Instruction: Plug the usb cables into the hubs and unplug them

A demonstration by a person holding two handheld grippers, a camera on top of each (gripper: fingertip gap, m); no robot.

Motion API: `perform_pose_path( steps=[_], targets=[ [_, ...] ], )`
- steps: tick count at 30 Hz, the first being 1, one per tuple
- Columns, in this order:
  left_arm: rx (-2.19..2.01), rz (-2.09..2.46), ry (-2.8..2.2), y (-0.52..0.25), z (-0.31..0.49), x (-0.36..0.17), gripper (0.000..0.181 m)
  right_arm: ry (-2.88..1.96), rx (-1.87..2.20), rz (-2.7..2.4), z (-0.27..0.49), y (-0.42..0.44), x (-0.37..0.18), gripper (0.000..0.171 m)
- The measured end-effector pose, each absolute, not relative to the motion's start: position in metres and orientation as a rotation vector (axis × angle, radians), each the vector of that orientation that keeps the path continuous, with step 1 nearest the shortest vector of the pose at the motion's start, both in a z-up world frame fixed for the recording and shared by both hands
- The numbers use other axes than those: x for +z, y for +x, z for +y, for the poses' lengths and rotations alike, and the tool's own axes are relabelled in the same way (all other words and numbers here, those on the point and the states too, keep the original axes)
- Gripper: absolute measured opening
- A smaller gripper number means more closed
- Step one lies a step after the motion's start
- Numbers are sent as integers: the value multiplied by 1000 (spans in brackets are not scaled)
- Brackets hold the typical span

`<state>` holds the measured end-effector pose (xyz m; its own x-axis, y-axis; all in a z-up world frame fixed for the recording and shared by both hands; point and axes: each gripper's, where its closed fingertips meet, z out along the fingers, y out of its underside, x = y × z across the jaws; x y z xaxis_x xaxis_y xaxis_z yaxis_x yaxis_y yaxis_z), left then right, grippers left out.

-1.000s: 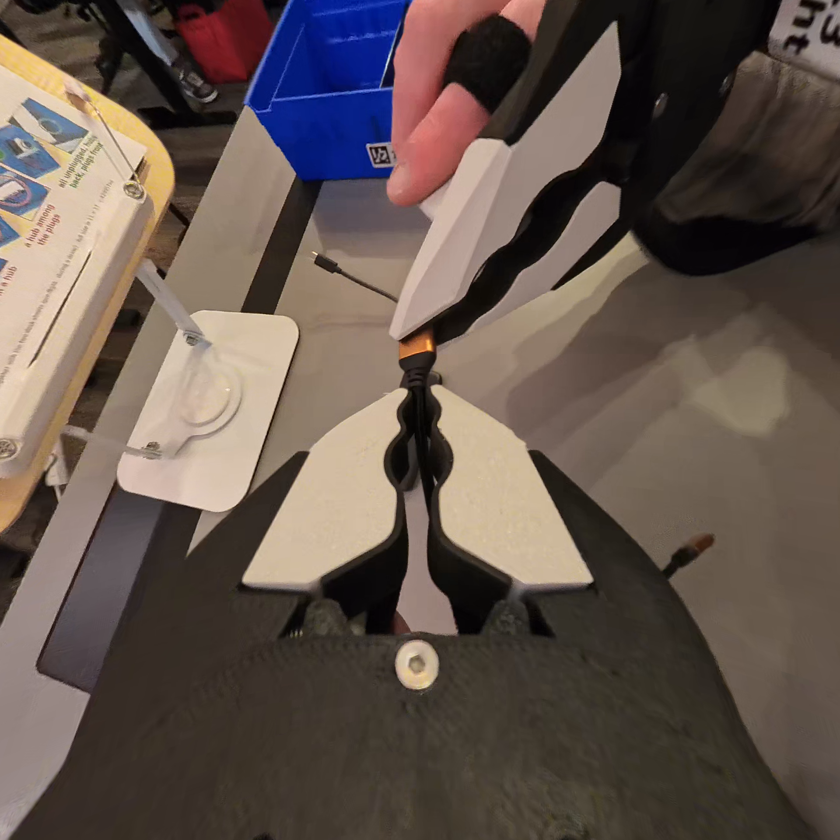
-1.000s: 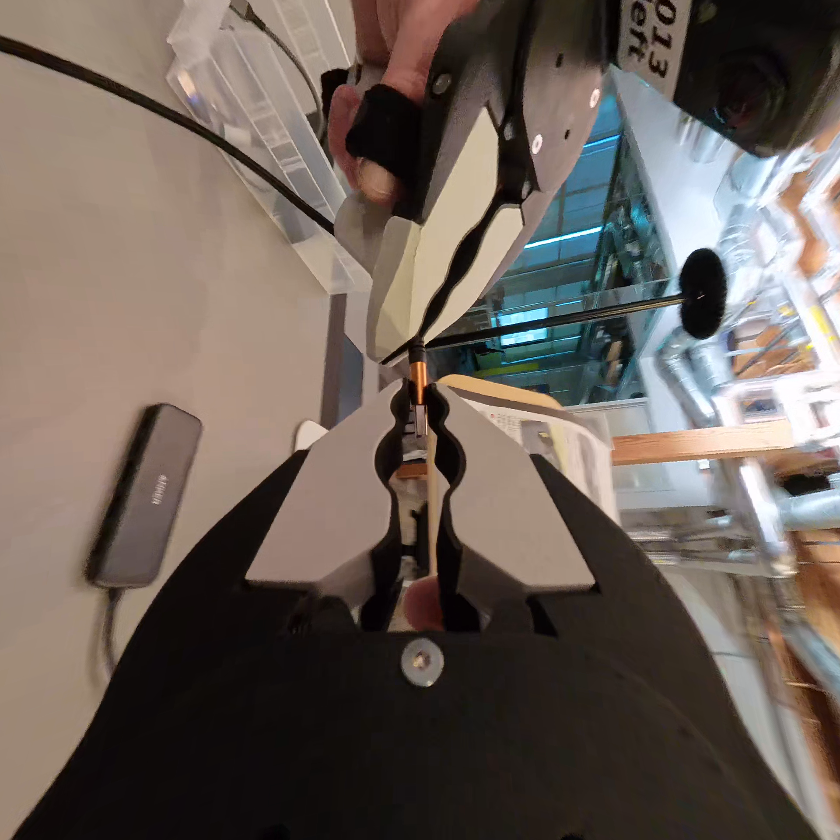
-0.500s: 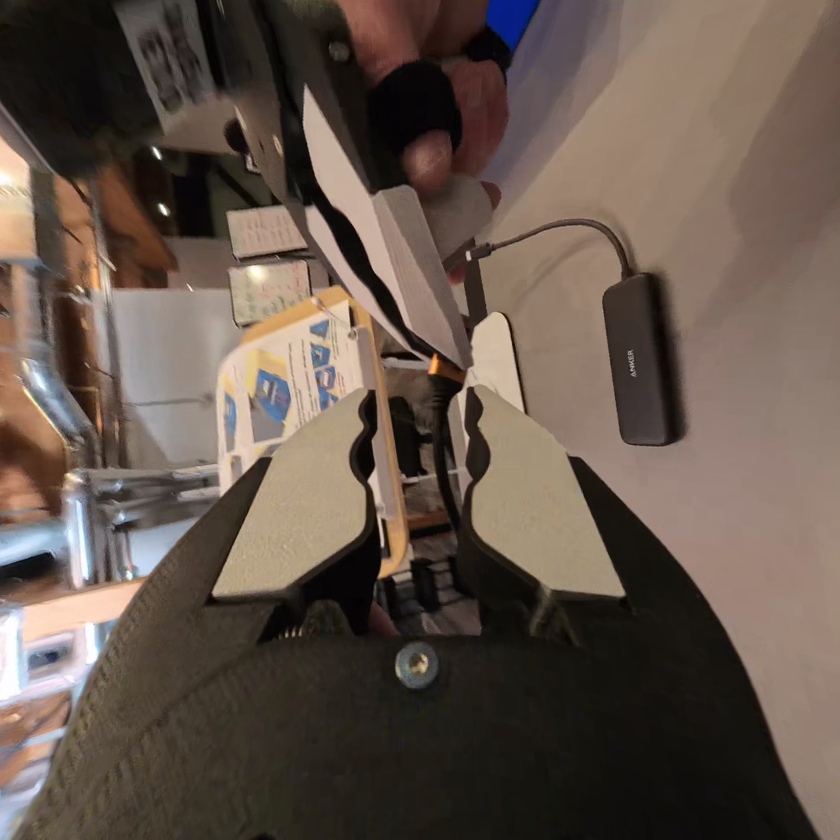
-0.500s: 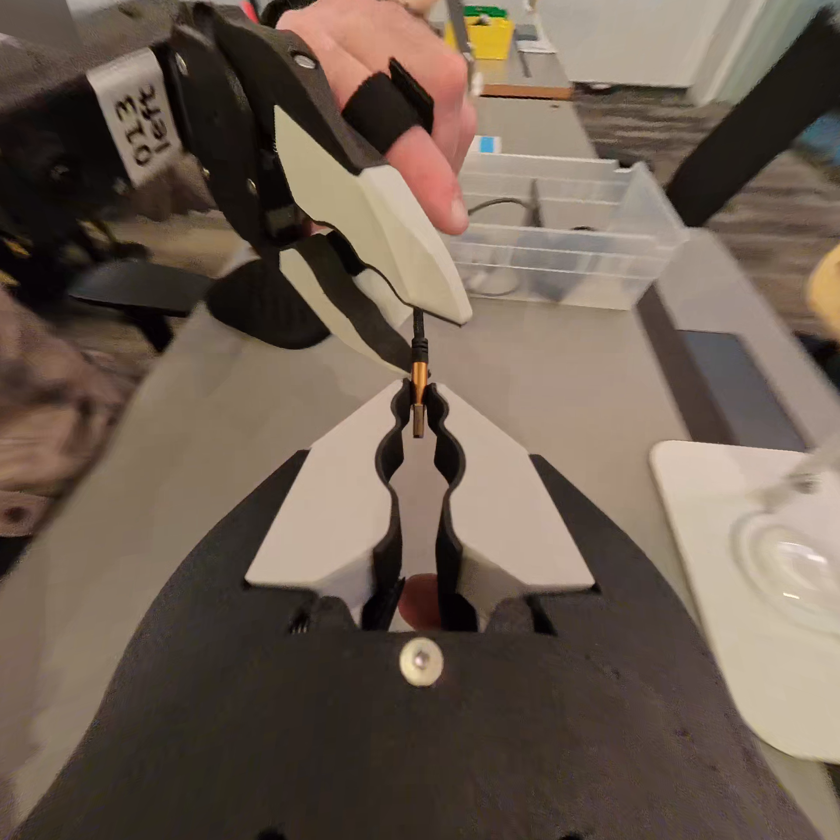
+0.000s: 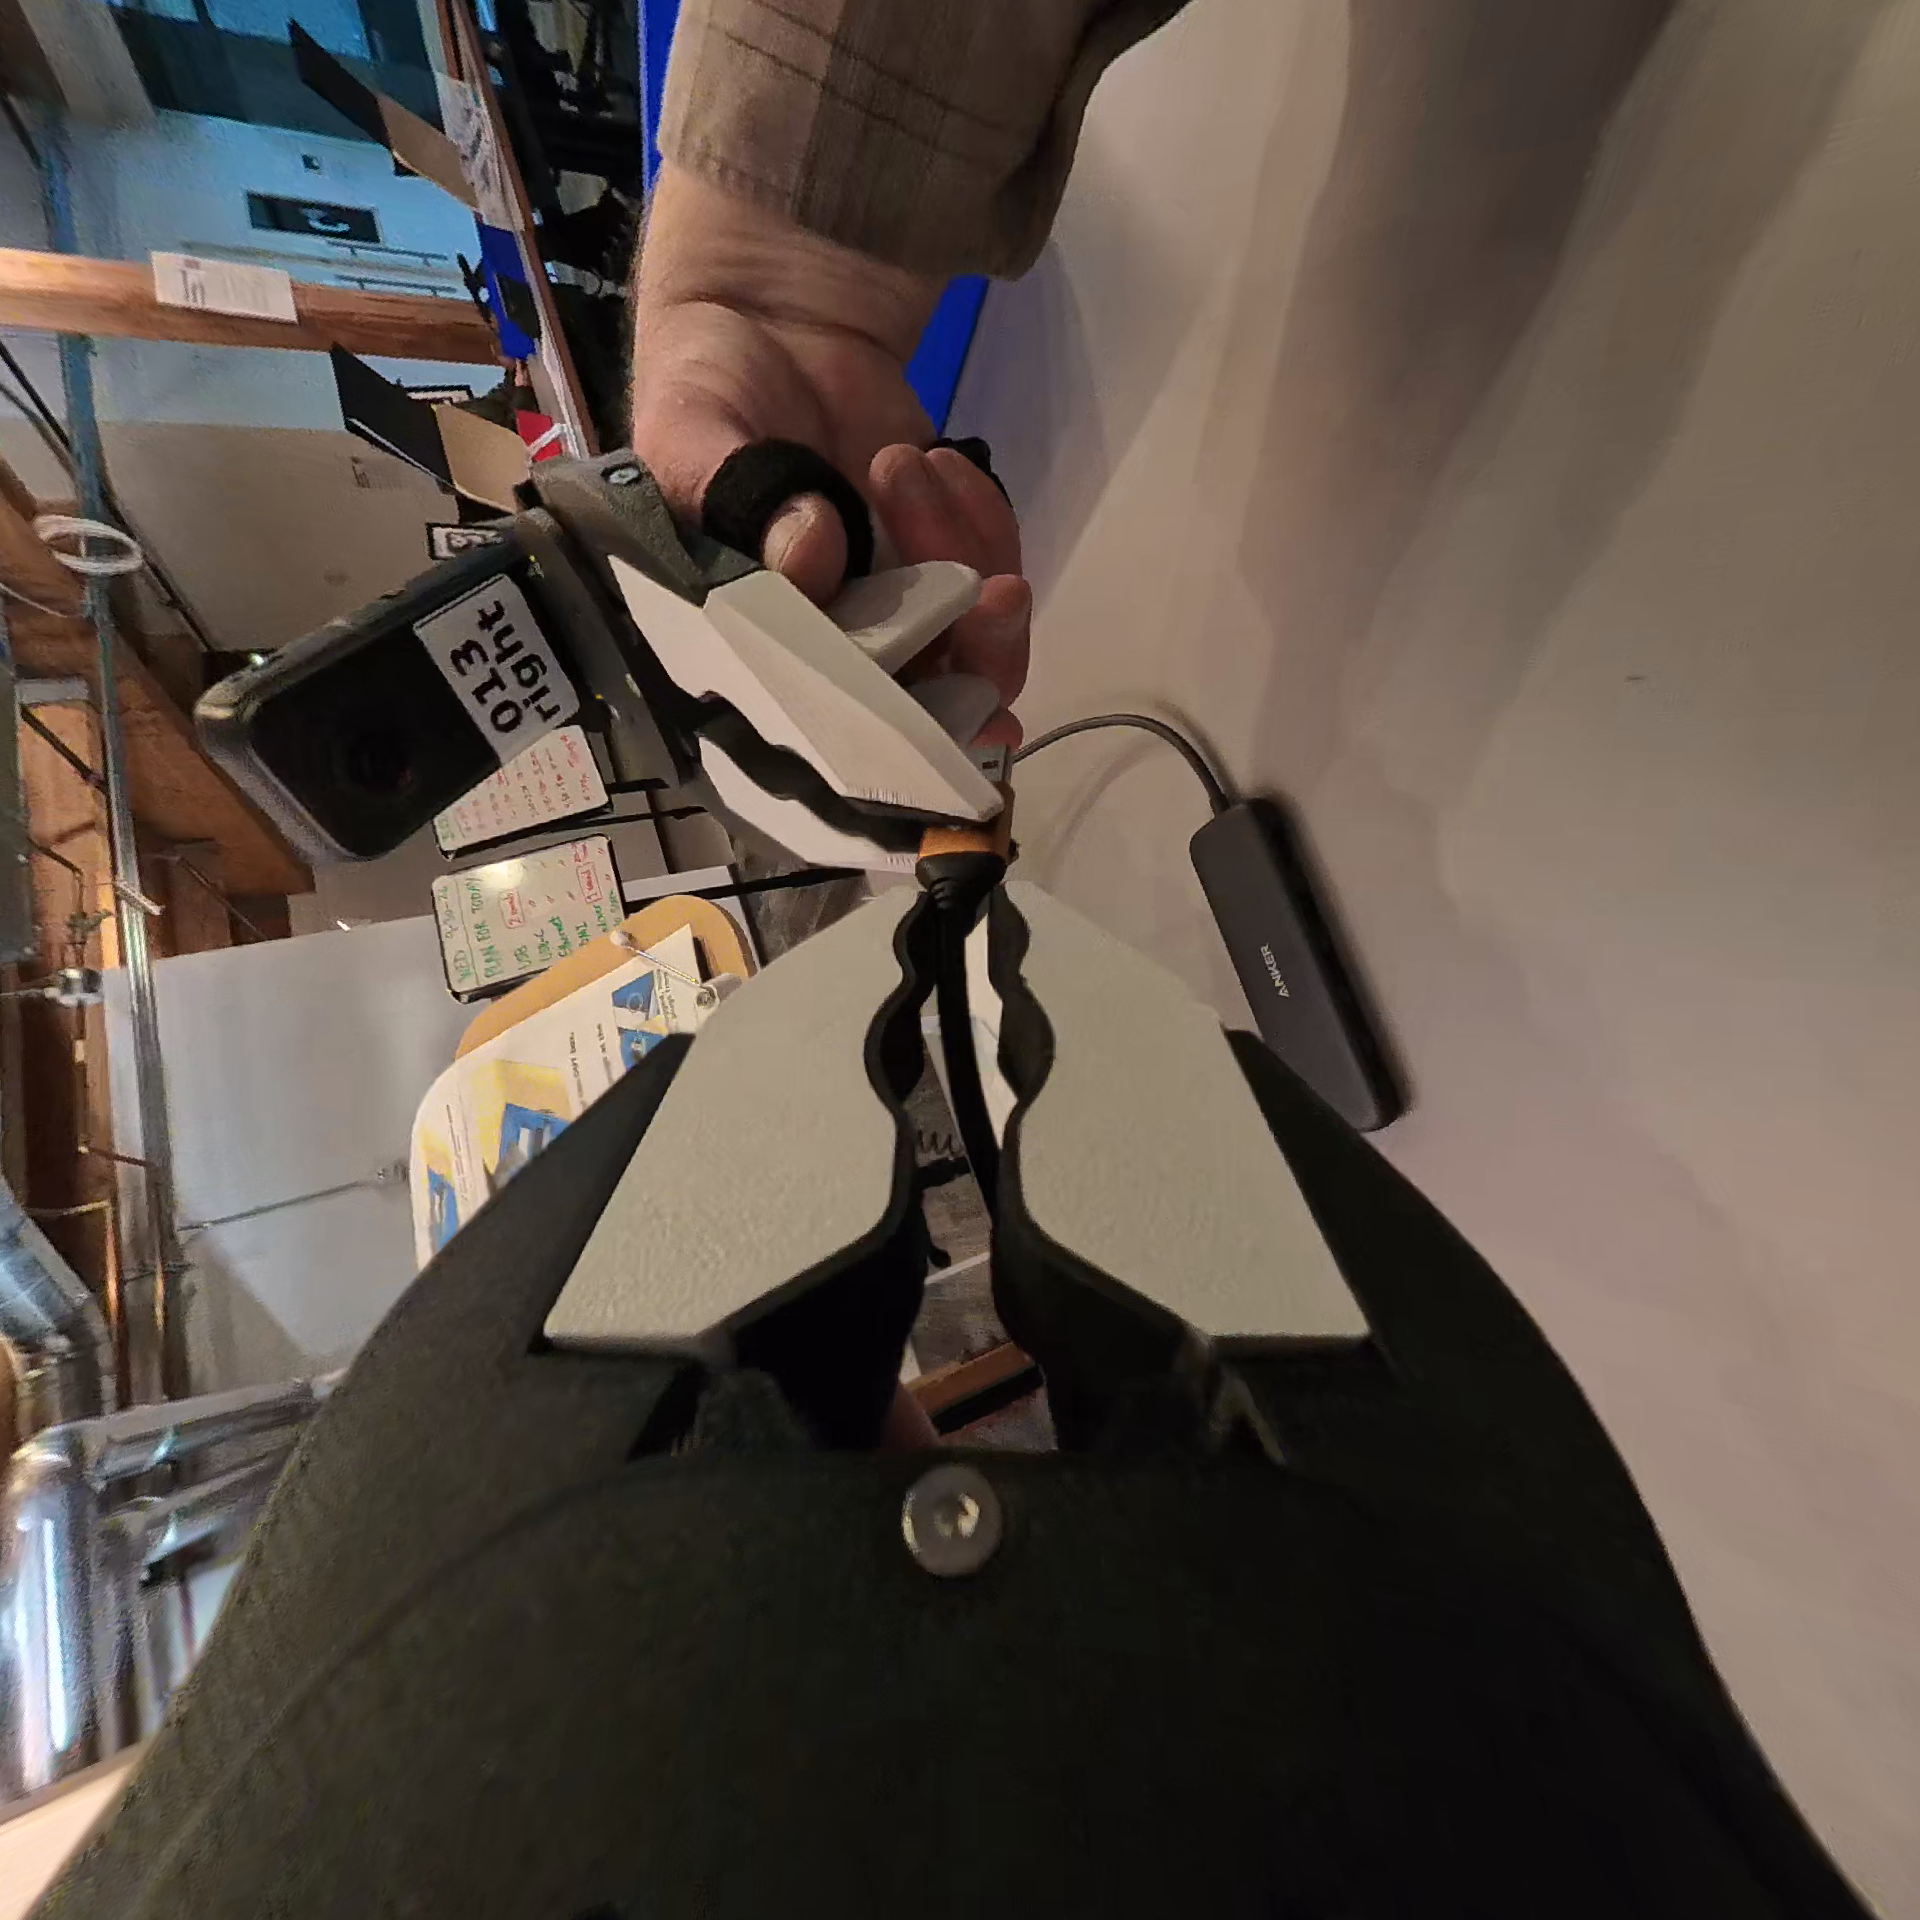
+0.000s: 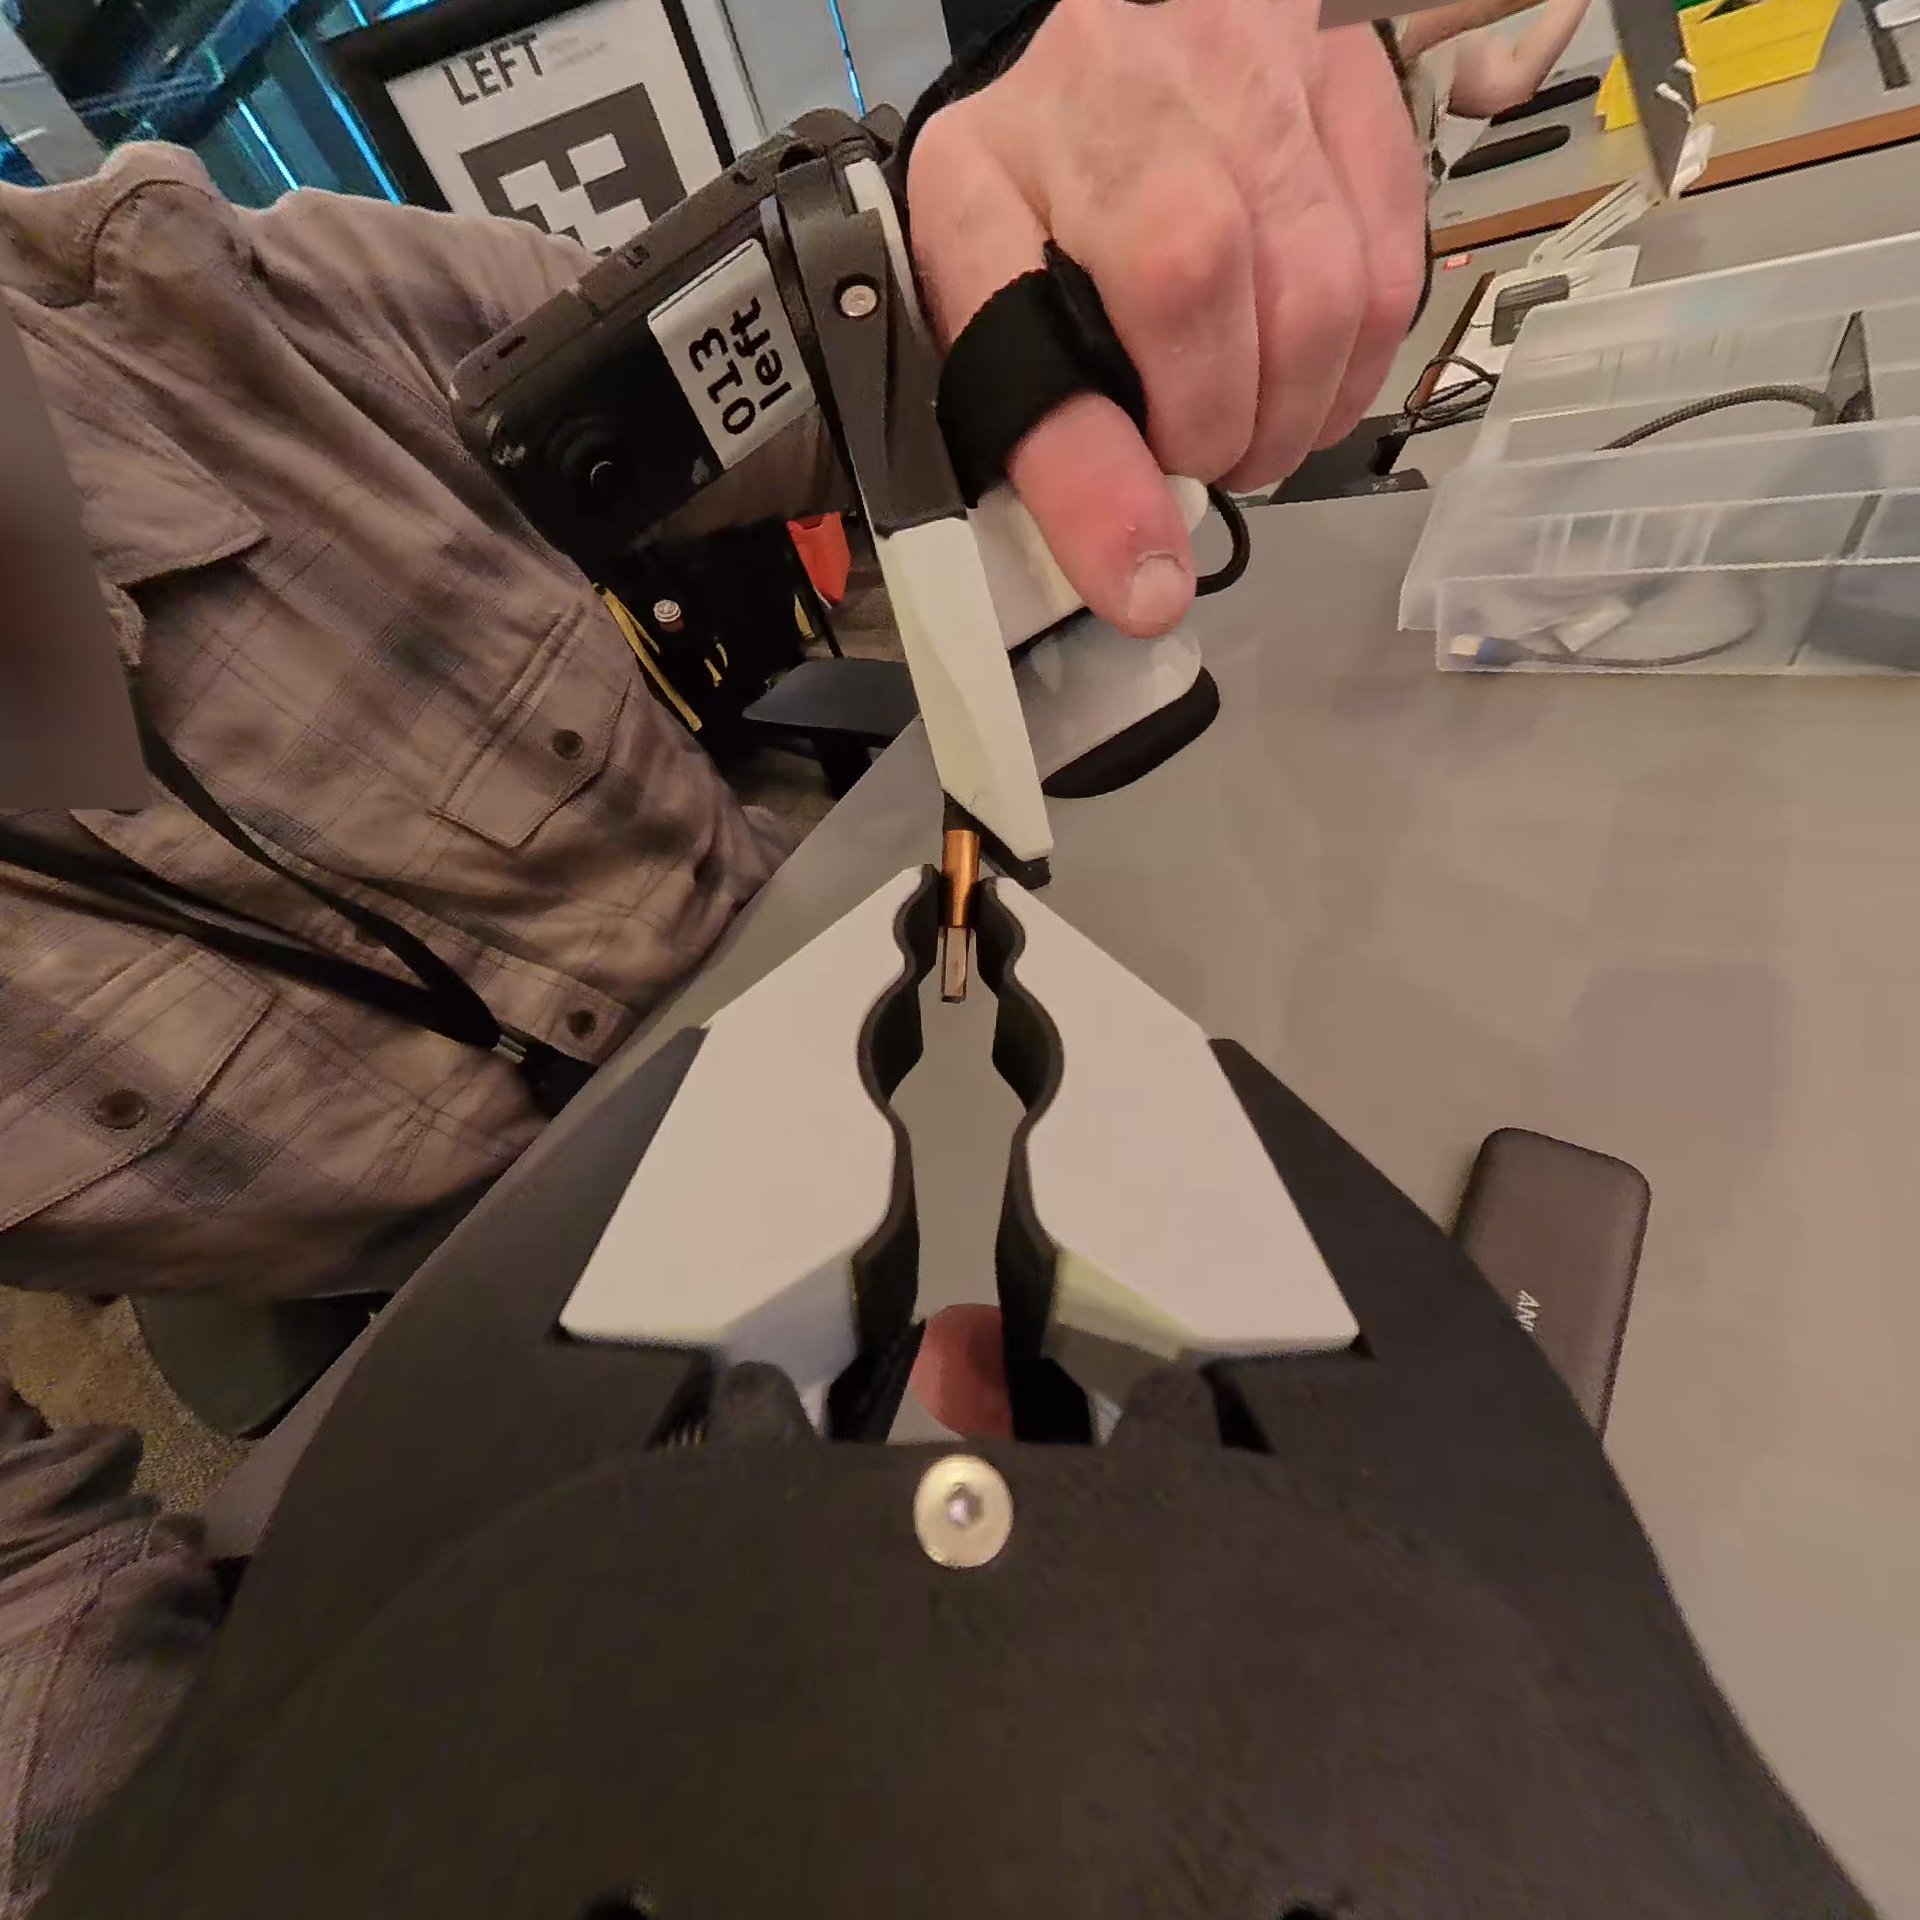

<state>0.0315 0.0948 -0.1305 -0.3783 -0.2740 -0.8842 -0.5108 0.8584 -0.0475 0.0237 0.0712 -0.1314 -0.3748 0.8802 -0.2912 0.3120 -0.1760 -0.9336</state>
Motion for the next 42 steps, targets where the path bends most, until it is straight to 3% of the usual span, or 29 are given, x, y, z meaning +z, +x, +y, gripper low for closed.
perform_pose_path(
  steps=[5,10,16,21,22,34,38,42],
  targets=[
    [251,1933,-673,29,99,-130,8,-1374,1562,-1582,77,23,-128,4],
    [113,1816,-948,21,115,-129,7,-1338,1181,-1514,105,18,-115,30],
    [-126,1642,-1251,12,130,-123,6,-1182,421,-1632,127,23,-109,31],
    [-274,1550,-1380,12,134,-117,6,-1081,-53,-1668,144,19,-106,17],
    [-307,1536,-1375,13,133,-113,6,-1085,-79,-1667,146,19,-108,10],
    [-374,1447,-1336,14,134,-101,6,-1048,177,-1577,137,16,-93,1],
    [-334,1444,-1366,14,139,-106,6,-1028,95,-1558,142,16,-91,3],
    [-177,1447,-1346,12,146,-107,6,-1007,-91,-1610,146,18,-95,17]
  ],
)
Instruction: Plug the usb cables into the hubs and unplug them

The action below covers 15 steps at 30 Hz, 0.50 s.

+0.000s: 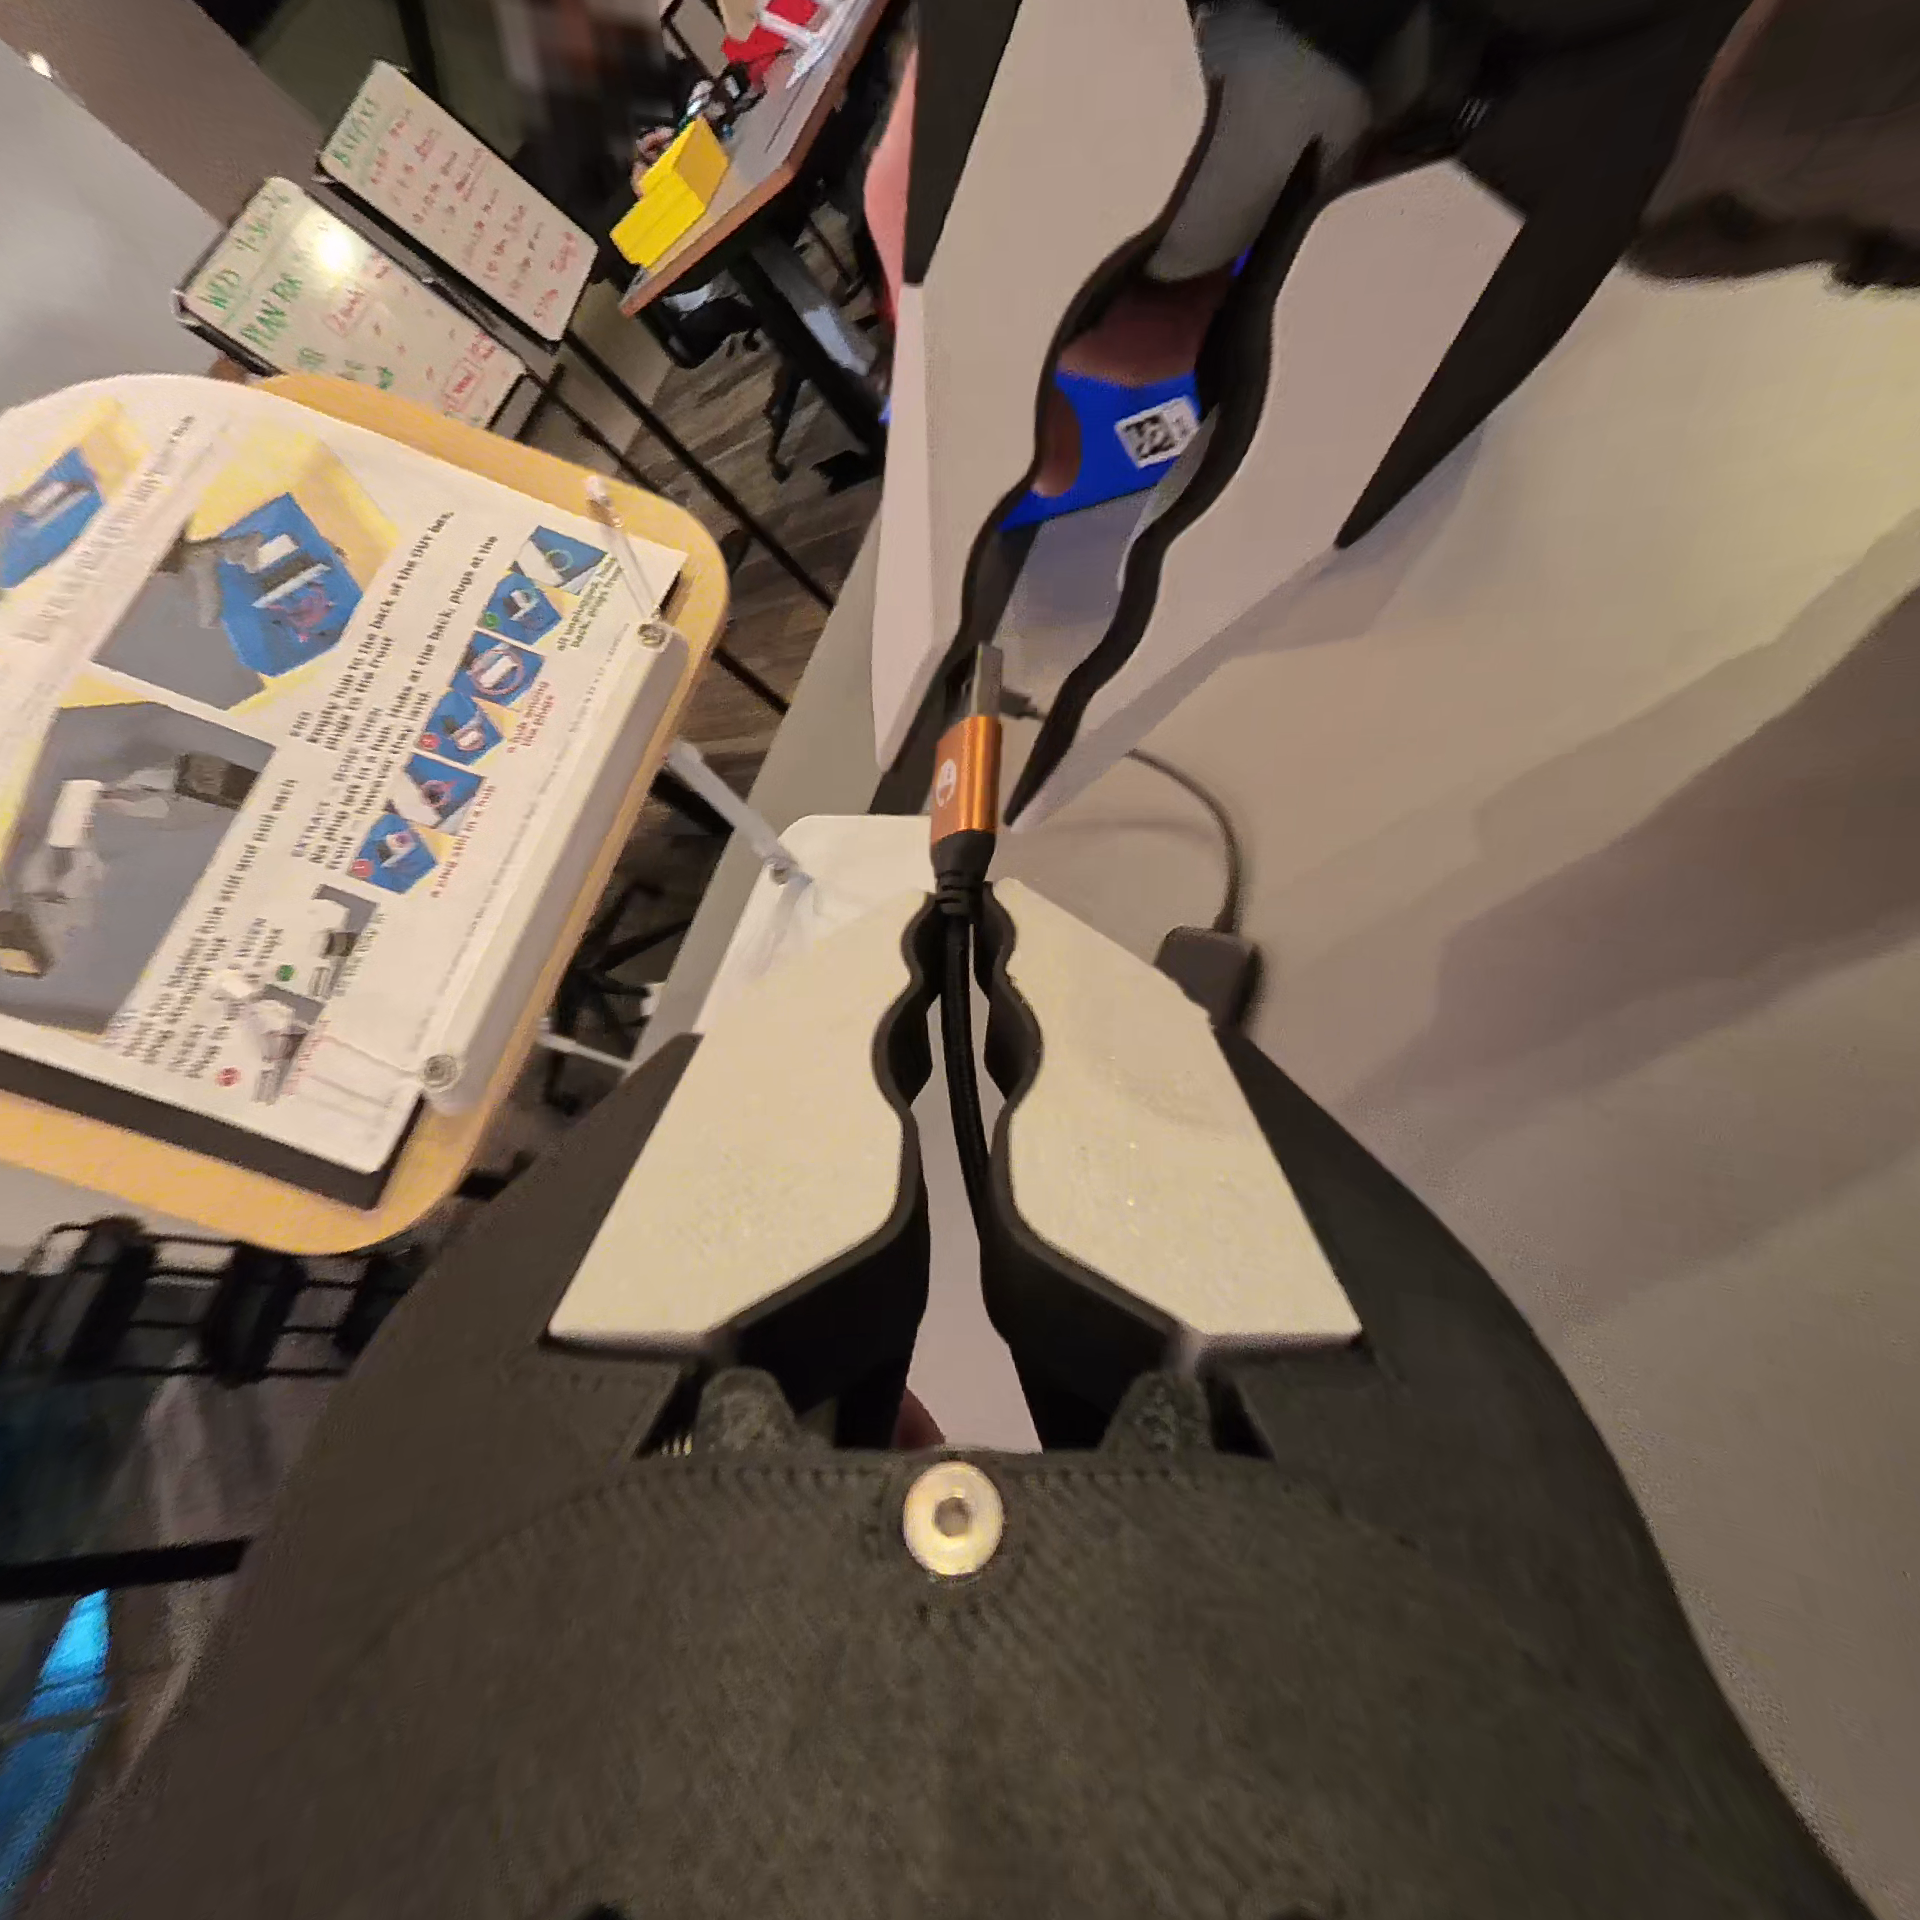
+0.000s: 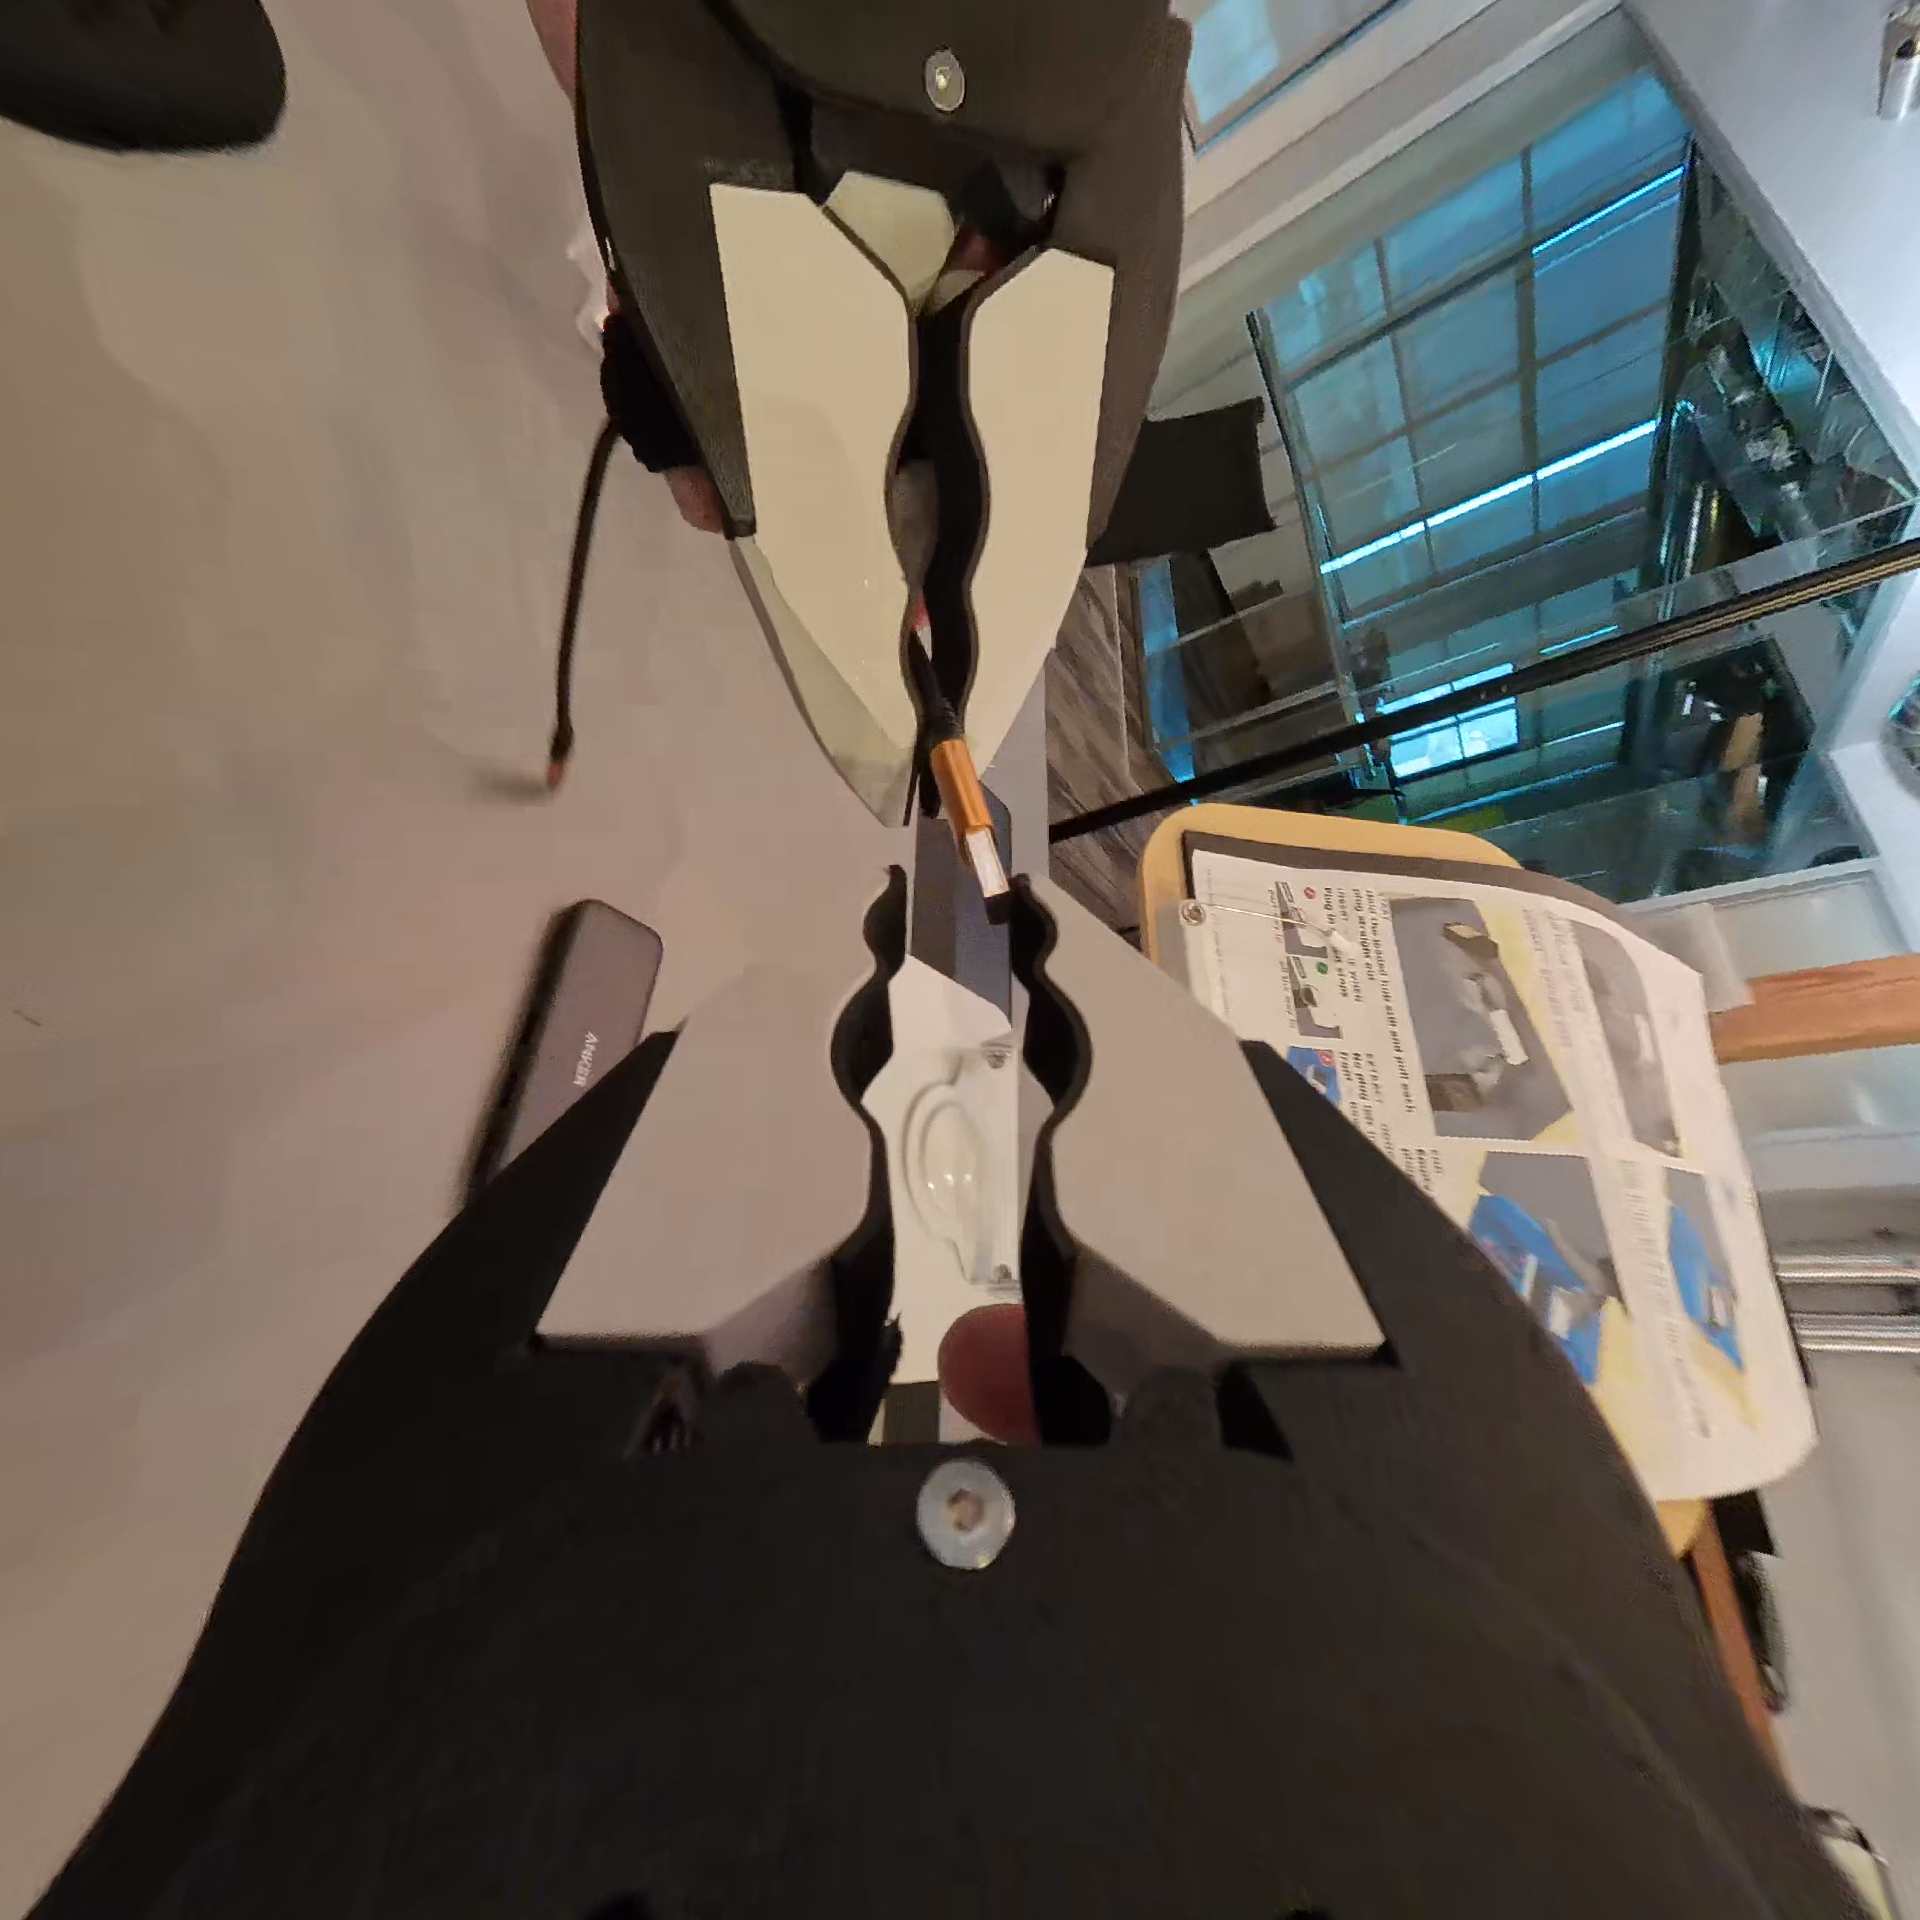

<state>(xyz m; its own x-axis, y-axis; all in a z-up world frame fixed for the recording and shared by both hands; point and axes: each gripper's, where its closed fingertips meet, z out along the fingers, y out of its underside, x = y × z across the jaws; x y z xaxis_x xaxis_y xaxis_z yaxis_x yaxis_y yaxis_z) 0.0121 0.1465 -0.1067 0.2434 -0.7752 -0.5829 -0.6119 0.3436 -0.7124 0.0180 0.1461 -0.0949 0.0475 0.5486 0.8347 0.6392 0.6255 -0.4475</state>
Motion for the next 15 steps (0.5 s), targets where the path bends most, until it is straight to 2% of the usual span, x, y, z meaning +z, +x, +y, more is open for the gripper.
perform_pose_path(
  steps=[2,8,15],
  targets=[
    [-128,1445,-1346,12,148,-106,6,-985,-162,-1616,148,19,-94,19],
    [-36,1445,-1394,9,155,-109,6,-893,-369,-1622,147,16,-85,11],
    [-36,1423,-1378,10,155,-102,6,-878,-419,-1615,150,16,-84,4]
  ],
)
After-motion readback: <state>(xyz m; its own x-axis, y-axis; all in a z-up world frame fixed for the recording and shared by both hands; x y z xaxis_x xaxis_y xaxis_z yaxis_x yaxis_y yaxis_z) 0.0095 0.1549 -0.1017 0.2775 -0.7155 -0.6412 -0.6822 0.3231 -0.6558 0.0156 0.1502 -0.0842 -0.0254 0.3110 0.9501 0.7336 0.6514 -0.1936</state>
